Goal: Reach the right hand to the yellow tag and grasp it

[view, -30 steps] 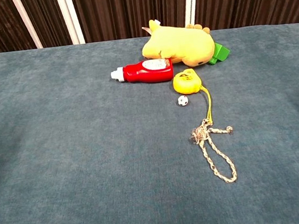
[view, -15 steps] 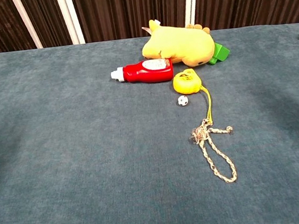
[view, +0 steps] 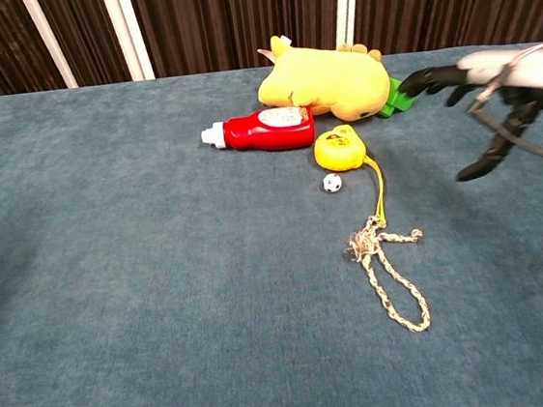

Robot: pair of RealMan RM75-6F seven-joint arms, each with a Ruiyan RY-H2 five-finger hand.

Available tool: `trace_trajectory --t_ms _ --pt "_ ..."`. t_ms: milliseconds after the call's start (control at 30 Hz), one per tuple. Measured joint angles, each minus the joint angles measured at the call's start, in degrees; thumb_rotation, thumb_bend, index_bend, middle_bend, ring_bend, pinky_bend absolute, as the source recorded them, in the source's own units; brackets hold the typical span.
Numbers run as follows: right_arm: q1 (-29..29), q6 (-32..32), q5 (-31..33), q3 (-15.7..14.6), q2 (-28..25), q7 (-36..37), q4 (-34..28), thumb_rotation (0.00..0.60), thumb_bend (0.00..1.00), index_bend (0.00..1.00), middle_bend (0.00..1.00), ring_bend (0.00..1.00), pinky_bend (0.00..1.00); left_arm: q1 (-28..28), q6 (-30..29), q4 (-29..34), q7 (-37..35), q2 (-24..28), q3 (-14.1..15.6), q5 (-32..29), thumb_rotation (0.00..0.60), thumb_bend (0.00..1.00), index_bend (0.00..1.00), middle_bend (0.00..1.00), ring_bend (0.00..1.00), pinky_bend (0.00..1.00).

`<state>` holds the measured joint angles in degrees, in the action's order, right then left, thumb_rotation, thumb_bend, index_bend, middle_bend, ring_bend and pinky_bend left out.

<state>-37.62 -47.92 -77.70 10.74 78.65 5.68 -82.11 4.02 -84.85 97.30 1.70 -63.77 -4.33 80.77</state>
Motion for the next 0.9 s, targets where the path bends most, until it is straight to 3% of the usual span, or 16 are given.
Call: trace_trajectory --t_ms 267,433,700,900 --pt "-5.2 1.9 5.5 2.7 7.5 -7.1 3.1 0.6 0.15 0.26 0.16 0.11 0.15 0.2 0.6 0.2 -0.3 0.2 -0.1 -0.5 0.6 0.44 0.19 0.0 0.0 0.0" --pt "-7.7 2.5 8.8 3.8 10.6 -11.2 4.6 0.6 0.2 0.31 0.16 0.11 0.15 0.3 0.9 0.4 -0.4 0.3 0.0 -0.6 0.6 0.44 0.19 0.0 0.0 0.0" --pt "-12.4 4.9 15.1 5.1 15.6 -17.4 10.5 0.6 0.3 0.36 0.16 0.11 0.15 0.4 1.0 0.4 -0.4 0.3 0.1 -0.3 0.6 0.44 0.19 0.0 0.0 0.0" --pt "-14.2 5.9 18.2 4.8 17.9 -20.1 13.6 0.6 0.31 0.38 0.16 0.11 0.15 0.4 0.9 0.4 -0.5 0.2 0.1 -0.4 0.6 0.44 0.19 0.0 0.0 0.0"
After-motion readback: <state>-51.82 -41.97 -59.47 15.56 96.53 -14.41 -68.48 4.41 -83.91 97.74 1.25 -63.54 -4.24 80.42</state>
